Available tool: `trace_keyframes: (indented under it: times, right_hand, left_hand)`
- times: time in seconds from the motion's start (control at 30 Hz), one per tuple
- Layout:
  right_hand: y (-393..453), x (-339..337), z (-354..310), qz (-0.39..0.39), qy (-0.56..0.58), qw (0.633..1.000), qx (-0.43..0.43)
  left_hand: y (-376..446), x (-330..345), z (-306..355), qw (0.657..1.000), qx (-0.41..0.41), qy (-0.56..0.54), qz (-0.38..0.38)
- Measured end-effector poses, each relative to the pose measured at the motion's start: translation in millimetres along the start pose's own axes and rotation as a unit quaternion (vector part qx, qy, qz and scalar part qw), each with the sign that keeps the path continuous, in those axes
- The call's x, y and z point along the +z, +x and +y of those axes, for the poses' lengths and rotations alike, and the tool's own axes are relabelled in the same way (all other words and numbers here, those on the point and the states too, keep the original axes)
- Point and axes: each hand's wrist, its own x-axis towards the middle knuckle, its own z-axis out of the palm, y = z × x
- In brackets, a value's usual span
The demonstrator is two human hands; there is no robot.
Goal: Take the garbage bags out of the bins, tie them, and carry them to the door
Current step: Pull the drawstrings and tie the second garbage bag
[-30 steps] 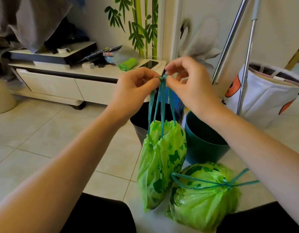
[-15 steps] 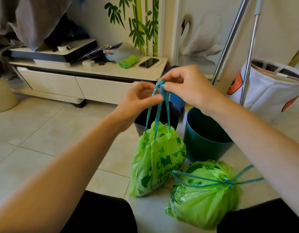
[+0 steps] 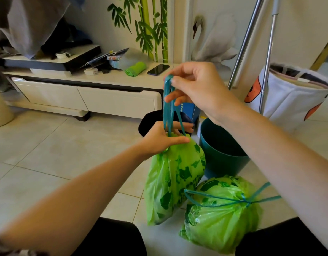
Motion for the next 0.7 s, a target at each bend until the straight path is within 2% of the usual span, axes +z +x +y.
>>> trace_keyframes:
  times: [0.07, 0.2, 0.27, 0.53, 0.7]
  right_hand:
    - [0, 1, 1, 0.021, 0.003, 0.999, -0.028]
    - [0, -9, -1, 0.125, 0.017, 0.987, -0.100]
    - [0, -17, 1, 0.164, 0.023, 0.980, -0.108]
    - [-5, -30, 31, 0.189, 0.033, 0.981, -0.039]
    - [-2, -35, 46, 0.173, 0.056, 0.982, 0.058]
  left_hand:
    - [0, 7, -1, 1.000, -0.004, 0.001, -0.003]
    - [3, 7, -10, 0.999, -0.024, 0.009, 0.019]
    - [2, 6, -17, 1.000, -0.015, 0.020, 0.012]
    - [-5, 8, -42, 0.993, -0.025, 0.098, -0.068]
    - [-8, -5, -42, 0.997, -0.053, -0.004, -0.054]
